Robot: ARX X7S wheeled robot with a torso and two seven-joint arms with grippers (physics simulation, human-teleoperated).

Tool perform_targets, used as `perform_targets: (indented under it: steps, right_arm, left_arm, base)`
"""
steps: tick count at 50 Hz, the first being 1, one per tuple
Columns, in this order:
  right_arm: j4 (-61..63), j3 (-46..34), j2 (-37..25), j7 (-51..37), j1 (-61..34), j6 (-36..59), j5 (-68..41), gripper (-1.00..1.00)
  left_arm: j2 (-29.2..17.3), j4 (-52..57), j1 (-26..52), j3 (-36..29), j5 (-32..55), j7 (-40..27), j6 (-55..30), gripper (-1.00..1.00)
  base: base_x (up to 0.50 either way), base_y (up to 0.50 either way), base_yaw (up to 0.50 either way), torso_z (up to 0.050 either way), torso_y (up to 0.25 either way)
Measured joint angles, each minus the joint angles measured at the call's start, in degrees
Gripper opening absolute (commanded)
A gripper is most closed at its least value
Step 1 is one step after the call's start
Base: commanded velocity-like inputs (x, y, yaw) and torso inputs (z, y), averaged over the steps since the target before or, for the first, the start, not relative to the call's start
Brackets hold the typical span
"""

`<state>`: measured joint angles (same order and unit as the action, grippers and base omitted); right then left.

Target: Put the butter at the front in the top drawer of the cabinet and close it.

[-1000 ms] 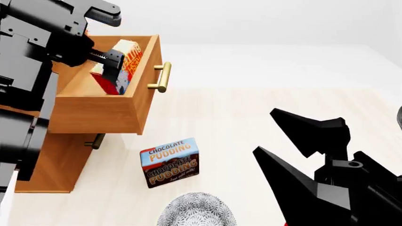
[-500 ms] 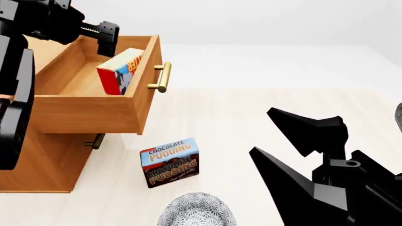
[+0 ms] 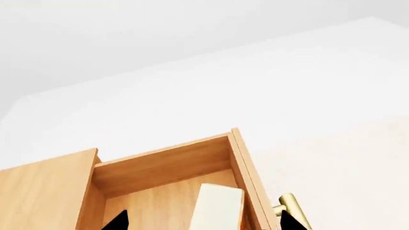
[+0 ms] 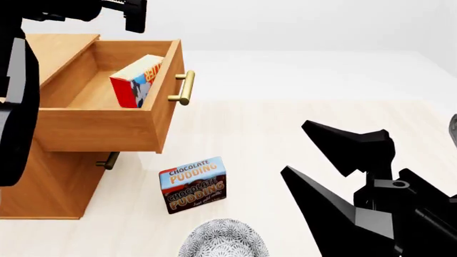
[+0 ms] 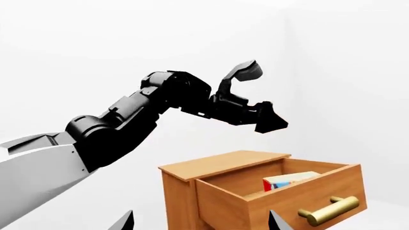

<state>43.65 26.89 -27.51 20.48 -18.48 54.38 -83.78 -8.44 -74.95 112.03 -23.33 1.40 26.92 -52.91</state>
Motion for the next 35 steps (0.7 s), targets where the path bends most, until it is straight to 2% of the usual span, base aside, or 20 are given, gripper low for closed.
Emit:
perform_targets:
  steps: [15,35]
  right_arm:
    - [0.3,0.0,-0.5,-0.6,0.0,-0.4,-0.7,1.0]
    - [1.1,0.9,-1.3,-1.2,0.8,-1.1,-1.8,1.0]
  left_arm:
    - [2.4,2.3,-0.1,1.8,0.5,2.1,0.3,1.0]
    - [4.4,29.7,-9.9,2.8,3.6,2.5,-16.2,1.0]
  base:
    - [0.0,0.0,0.0,0.0,0.0]
    - [0.0,0.0,0.0,0.0,0.0]
